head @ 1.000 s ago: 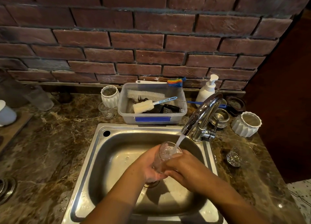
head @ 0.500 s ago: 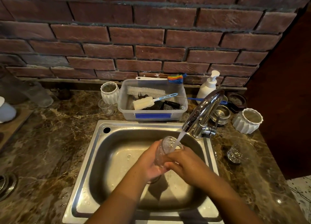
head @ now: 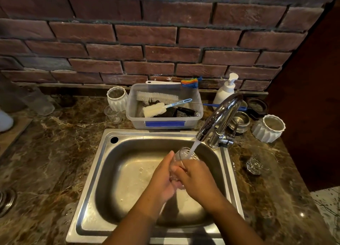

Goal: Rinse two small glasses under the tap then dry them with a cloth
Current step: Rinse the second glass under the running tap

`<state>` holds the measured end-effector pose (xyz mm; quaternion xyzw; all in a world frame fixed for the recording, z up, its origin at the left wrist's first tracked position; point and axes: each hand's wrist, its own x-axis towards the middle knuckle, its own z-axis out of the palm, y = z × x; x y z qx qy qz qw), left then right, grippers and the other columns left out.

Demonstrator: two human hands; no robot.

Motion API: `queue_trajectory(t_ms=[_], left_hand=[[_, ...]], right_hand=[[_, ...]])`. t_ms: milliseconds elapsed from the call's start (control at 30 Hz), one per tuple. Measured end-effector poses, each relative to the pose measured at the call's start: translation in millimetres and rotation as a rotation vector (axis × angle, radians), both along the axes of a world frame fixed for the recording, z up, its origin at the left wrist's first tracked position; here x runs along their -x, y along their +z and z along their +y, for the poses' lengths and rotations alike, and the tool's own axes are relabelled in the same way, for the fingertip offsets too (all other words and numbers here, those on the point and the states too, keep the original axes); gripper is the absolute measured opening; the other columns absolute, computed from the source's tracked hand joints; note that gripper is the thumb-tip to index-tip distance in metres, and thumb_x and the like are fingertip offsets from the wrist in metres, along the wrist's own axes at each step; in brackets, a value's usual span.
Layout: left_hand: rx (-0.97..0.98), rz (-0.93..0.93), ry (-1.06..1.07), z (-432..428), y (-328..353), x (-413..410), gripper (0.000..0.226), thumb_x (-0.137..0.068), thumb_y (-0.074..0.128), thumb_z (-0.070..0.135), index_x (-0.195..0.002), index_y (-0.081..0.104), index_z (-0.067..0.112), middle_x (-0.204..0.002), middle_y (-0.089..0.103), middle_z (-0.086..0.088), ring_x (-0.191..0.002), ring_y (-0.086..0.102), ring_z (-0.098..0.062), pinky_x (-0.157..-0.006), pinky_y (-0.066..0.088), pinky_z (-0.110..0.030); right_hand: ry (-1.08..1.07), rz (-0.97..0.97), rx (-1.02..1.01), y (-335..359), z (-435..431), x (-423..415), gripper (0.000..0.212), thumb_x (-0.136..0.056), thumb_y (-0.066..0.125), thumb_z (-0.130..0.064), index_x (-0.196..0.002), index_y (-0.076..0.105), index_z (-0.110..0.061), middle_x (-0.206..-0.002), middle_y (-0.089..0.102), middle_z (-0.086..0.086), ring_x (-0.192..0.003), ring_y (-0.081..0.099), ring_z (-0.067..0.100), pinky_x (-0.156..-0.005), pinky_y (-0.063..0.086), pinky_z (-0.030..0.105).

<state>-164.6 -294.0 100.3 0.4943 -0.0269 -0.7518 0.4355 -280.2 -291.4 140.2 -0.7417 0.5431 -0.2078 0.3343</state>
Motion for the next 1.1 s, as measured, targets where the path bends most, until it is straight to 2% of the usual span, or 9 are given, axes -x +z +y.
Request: queue_trajectory(t_ms=[100,233,300,367,533,700,867,967,1100], left_hand=[[-0.107,0.087,-0.174,-15.7,4.7,-12.6,0.042,-0.091,0.067,0.037,-0.118,0.068,0.005,-0.090,0.070,-0.012,-0.063,0.067,-0.019,-0.045,0.050,-0.025],[-0.164,0.130,-0.260,-19.1,6.2,-18.3,0.043,-0.078,0.074,0.036,-0.110,0.072,0.007,-0.086,0.069,-0.011,-0.056,0.063,-0.020,-0.039,0.045,-0.024],[-0.150,0.123,-0.172,-17.5,3.7,-14.2,0.041,-0.087,0.070,0.035,-0.115,0.070,0.005,-0.088,0.072,-0.012,-0.061,0.066,-0.022,-0.046,0.050,-0.027],[-0.054,0.033,-0.032,-15.1,-6.4,-6.1,0.043,-0.095,0.063,0.039,-0.122,0.067,0.005,-0.101,0.076,-0.015,-0.086,0.074,-0.027,-0.069,0.058,-0.034],[0.131,0.025,0.177,0.4,-12.6,16.0,0.056,-0.091,0.061,0.048,-0.134,0.061,0.012,-0.122,0.071,-0.020,-0.113,0.070,-0.033,-0.105,0.051,-0.051],[0.050,0.034,0.090,-2.2,-12.3,5.5,0.052,-0.095,0.058,0.049,-0.129,0.066,0.011,-0.121,0.073,-0.017,-0.115,0.068,-0.030,-0.087,0.056,-0.042],[-0.059,0.087,-0.157,-18.5,-5.5,-21.1,0.052,-0.091,0.066,0.049,-0.126,0.070,0.011,-0.108,0.072,-0.012,-0.088,0.065,-0.020,-0.061,0.054,-0.030],[-0.085,0.023,-0.114,-16.6,-1.4,-14.6,0.049,-0.092,0.065,0.049,-0.122,0.072,0.011,-0.104,0.074,-0.012,-0.089,0.066,-0.021,-0.066,0.055,-0.032],[0.162,-0.178,0.095,-8.3,3.9,5.0,0.030,-0.102,0.052,0.038,-0.115,0.068,0.015,-0.105,0.076,-0.013,-0.096,0.074,-0.023,-0.075,0.055,-0.034]], right_hand=[[0.305,0.188,0.105,2.9,-6.6,20.1,0.023,-0.096,0.051,-0.043,-0.095,0.071,-0.032,-0.094,0.073,-0.012,-0.091,0.064,0.005,-0.091,0.047,0.034],[0.439,0.218,0.212,13.2,-5.3,25.7,0.018,-0.098,0.054,-0.041,-0.103,0.070,-0.034,-0.107,0.071,-0.012,-0.105,0.059,0.005,-0.096,0.038,0.028],[0.405,0.210,0.176,10.3,-6.0,25.1,0.018,-0.098,0.054,-0.040,-0.102,0.070,-0.034,-0.105,0.071,-0.012,-0.103,0.059,0.003,-0.098,0.040,0.029],[0.266,0.082,0.069,6.9,-4.8,22.5,0.019,-0.098,0.054,-0.038,-0.100,0.072,-0.032,-0.097,0.072,-0.013,-0.094,0.062,0.001,-0.092,0.049,0.030],[-0.147,-0.129,-0.093,6.5,-4.5,-4.8,0.027,-0.099,0.053,-0.028,-0.082,0.073,-0.021,-0.072,0.070,-0.001,-0.069,0.067,0.010,-0.070,0.058,0.043],[0.057,0.013,-0.089,10.9,-11.1,5.2,0.021,-0.100,0.053,-0.025,-0.092,0.072,-0.020,-0.083,0.072,-0.002,-0.077,0.066,0.010,-0.071,0.054,0.033],[0.392,0.163,-0.003,17.5,-17.7,26.2,0.021,-0.099,0.054,-0.034,-0.107,0.072,-0.026,-0.099,0.074,-0.007,-0.091,0.065,0.007,-0.078,0.053,0.032],[0.343,0.127,-0.031,18.1,-15.6,20.9,0.022,-0.098,0.053,-0.033,-0.105,0.072,-0.026,-0.098,0.074,-0.006,-0.089,0.066,0.006,-0.078,0.055,0.034],[-0.001,-0.072,-0.118,11.0,-7.1,-0.4,0.028,-0.099,0.048,-0.032,-0.089,0.071,-0.020,-0.081,0.072,0.000,-0.078,0.068,0.014,-0.076,0.056,0.047]])
